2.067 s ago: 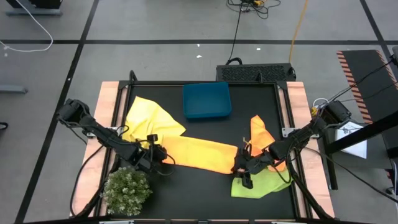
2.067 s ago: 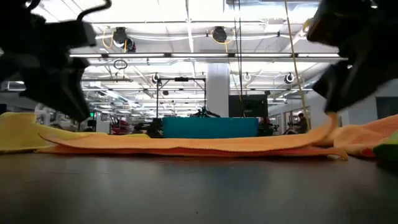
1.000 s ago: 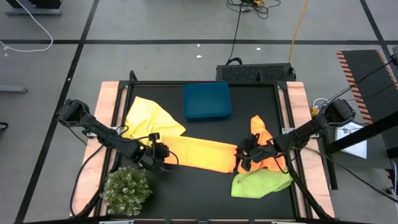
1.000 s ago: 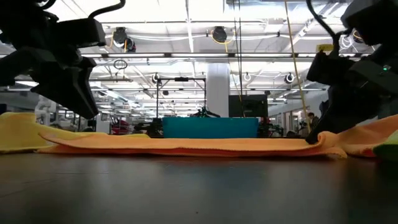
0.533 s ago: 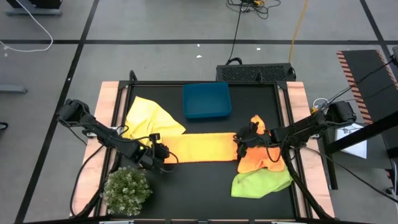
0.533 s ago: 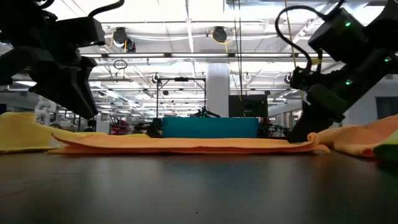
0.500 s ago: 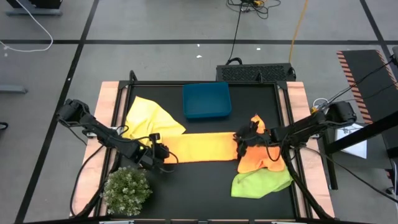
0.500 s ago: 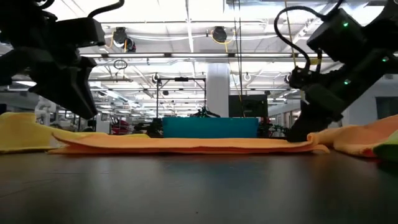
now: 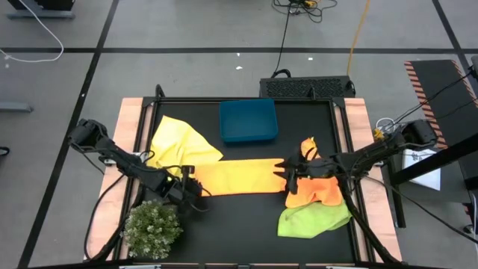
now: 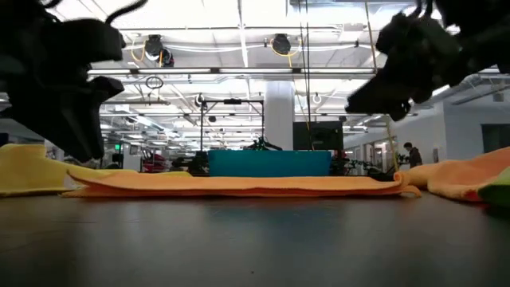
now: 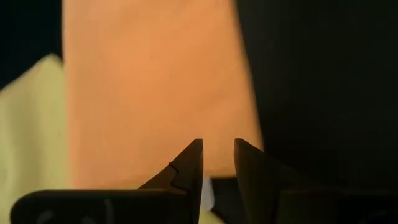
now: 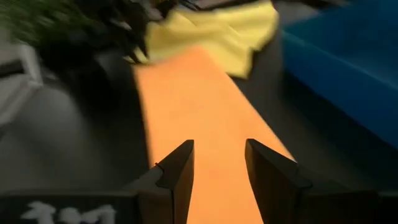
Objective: Fold microfiber towels
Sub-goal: Fold the left orange microfiber towel
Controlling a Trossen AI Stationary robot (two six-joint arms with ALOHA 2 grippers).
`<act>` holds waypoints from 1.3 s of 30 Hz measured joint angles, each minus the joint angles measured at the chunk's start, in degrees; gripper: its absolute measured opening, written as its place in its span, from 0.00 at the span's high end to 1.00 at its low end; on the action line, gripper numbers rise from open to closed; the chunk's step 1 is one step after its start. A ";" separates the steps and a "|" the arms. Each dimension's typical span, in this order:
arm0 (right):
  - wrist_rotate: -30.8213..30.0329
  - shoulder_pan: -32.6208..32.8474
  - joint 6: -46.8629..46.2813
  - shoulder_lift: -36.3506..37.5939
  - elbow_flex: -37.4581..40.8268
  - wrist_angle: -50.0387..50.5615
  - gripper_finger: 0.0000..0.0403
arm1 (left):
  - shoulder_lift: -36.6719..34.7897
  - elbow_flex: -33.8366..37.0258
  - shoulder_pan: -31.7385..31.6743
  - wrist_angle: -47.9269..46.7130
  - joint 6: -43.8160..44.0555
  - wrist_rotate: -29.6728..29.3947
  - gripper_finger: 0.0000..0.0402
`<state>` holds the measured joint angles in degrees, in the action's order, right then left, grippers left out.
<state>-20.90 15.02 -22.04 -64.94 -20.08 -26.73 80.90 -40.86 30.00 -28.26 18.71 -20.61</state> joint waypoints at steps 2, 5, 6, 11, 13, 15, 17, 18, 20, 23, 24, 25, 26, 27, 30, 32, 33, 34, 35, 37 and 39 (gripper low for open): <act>-0.05 1.47 1.62 -0.93 0.00 -3.86 0.67 | 0.00 0.00 0.72 1.84 -1.72 -0.01 0.77; -1.66 3.44 4.05 -4.05 0.00 -10.25 0.67 | 0.00 0.00 1.40 4.64 -6.16 -0.05 0.77; -1.69 3.80 4.88 -5.60 0.00 -12.48 0.67 | 0.00 0.00 1.66 5.63 -8.04 -0.05 0.77; -1.58 5.01 7.64 -12.32 0.00 -22.35 0.67 | 0.00 0.00 2.79 10.80 -16.14 0.66 0.77; -1.63 5.29 8.67 -14.78 -0.02 -25.90 0.67 | 0.00 0.00 3.16 11.81 -16.60 1.01 0.77; -1.65 5.36 9.71 -17.16 -0.02 -29.60 0.67 | 0.09 0.00 3.54 12.43 -14.89 1.04 0.77; -1.65 5.36 10.59 -19.33 -0.01 -33.02 0.67 | 0.93 -0.02 3.97 12.33 -13.95 1.02 0.75; -1.65 5.36 10.99 -20.25 -0.01 -34.48 0.67 | 1.36 -0.02 4.27 11.55 -13.89 0.92 0.73; -1.63 5.36 11.64 -21.97 -0.02 -37.20 0.67 | 1.49 0.02 4.70 10.17 -13.48 -0.15 0.67; -1.58 5.36 12.31 -23.44 -0.02 -38.85 0.67 | 1.96 -0.04 4.68 9.91 -12.14 -0.55 0.56; -1.59 5.36 12.28 -23.68 -0.02 -39.03 0.67 | 2.01 -0.04 4.68 9.20 -12.06 -0.53 0.52; -1.59 5.36 12.24 -23.80 -0.02 -39.05 0.67 | 2.00 -0.04 4.66 8.64 -11.95 -0.54 0.49; -1.58 5.36 12.24 -23.83 -0.02 -38.97 0.67 | 1.97 -0.04 4.64 8.23 -11.92 -0.50 0.45; -1.58 5.35 12.22 -23.83 -0.02 -39.02 0.67 | 1.97 -0.04 4.55 7.39 -11.92 -0.49 0.43; -1.58 5.36 12.19 -23.81 -0.02 -39.05 0.67 | 1.98 -0.04 4.24 4.65 -11.73 -0.43 0.37; -1.58 5.36 12.14 -23.81 -0.02 -39.07 0.67 | 1.97 -0.04 3.97 2.72 -10.77 -0.45 0.35; -1.58 5.36 12.11 -23.81 -0.02 -39.07 0.67 | 2.09 -0.04 3.83 1.53 -10.44 -0.42 0.35; -1.58 5.36 12.11 -23.81 -0.02 -39.05 0.67 | 2.45 -0.04 3.65 0.81 -10.15 -0.43 0.35; -1.58 5.36 12.11 -23.81 -0.02 -39.05 0.67 | 2.92 -0.04 3.49 0.18 -9.98 -0.42 0.36; -1.56 5.34 12.08 -23.81 -0.02 -39.05 0.67 | 3.93 -0.04 3.35 -0.82 -9.96 -0.44 0.37; -1.57 5.34 12.07 -23.81 -0.02 -39.05 0.67 | 5.81 -0.04 3.26 0.66 -10.08 -0.48 0.38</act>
<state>-22.47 20.36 -9.97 -88.75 -20.10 -65.78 86.71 -40.91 33.26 -27.59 8.62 -21.09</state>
